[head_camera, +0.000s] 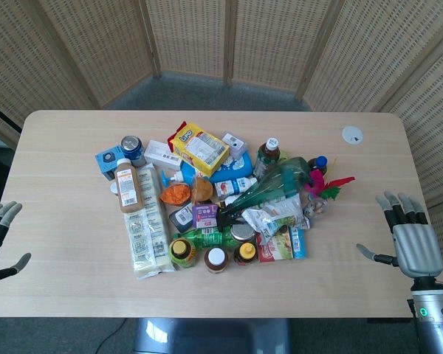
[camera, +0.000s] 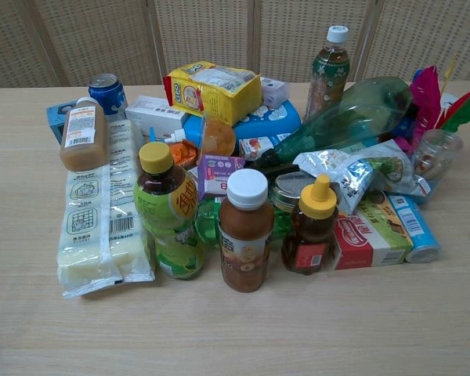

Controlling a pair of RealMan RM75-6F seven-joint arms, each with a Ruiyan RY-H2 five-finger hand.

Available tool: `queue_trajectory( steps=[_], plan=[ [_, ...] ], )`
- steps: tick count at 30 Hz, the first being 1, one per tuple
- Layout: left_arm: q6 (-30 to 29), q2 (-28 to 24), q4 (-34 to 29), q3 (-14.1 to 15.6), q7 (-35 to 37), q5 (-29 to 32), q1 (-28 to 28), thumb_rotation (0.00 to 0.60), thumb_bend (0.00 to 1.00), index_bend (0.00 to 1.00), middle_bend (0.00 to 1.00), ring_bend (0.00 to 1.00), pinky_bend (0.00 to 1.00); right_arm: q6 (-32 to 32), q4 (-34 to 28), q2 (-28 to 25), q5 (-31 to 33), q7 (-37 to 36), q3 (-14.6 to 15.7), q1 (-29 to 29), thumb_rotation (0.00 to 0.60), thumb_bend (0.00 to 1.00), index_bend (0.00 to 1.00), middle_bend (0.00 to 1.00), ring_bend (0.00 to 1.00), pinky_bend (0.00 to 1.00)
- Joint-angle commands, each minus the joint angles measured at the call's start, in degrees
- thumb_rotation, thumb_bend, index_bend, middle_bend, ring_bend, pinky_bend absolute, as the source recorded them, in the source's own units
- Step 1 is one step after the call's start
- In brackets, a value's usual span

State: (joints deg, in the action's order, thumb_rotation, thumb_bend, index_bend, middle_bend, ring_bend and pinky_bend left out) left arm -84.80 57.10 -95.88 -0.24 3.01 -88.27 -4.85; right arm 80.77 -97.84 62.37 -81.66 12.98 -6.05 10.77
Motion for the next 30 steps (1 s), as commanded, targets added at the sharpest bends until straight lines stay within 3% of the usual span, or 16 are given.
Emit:
queue_trajectory(
  steps=[1, 11, 20, 30],
  plan=[
    [0.44, 0.19, 0.32, 0.1, 0.33, 0.03, -0.12, 0.6, 0.3, 0.01, 0.0, 0.0, 0.0, -0.08, -0.44, -0.16, 0.14, 0.38, -0.18, 0.13, 0.343, 0.18, 0.03, 0.03, 0.0, 0.0],
    [4.19, 0.65, 2.94, -0.17, 0.83, -0.35, -2.63, 0.6, 0.31, 0.01, 0.0, 0.0, 0.0, 0.23, -0.58, -0.24, 0.39, 0.38, -0.16, -0.23, 0.343, 0.18, 0.03, 0.03, 0.0, 0.0],
    [16.25, 1.07, 8.53, -2.08, -4.41, 1.07, -11.16, 0.6, 0.31, 0.0, 0.0, 0.0, 0.0, 0.89, -1.09, -1.37, 1.17, 0.61, -0.4, -0.9, 0.346, 0.18, 0.03, 0.03, 0.0, 0.0],
    [26.85, 11.91, 17.05, -6.1, -15.0, 6.99, -20.94, 0.6, 0.31, 0.0, 0.0, 0.0, 0.0, 2.2, -0.99, -3.14, 2.41, -0.09, -0.33, -2.59, 0.343, 0.18, 0.03, 0.03, 0.0, 0.0]
  ],
)
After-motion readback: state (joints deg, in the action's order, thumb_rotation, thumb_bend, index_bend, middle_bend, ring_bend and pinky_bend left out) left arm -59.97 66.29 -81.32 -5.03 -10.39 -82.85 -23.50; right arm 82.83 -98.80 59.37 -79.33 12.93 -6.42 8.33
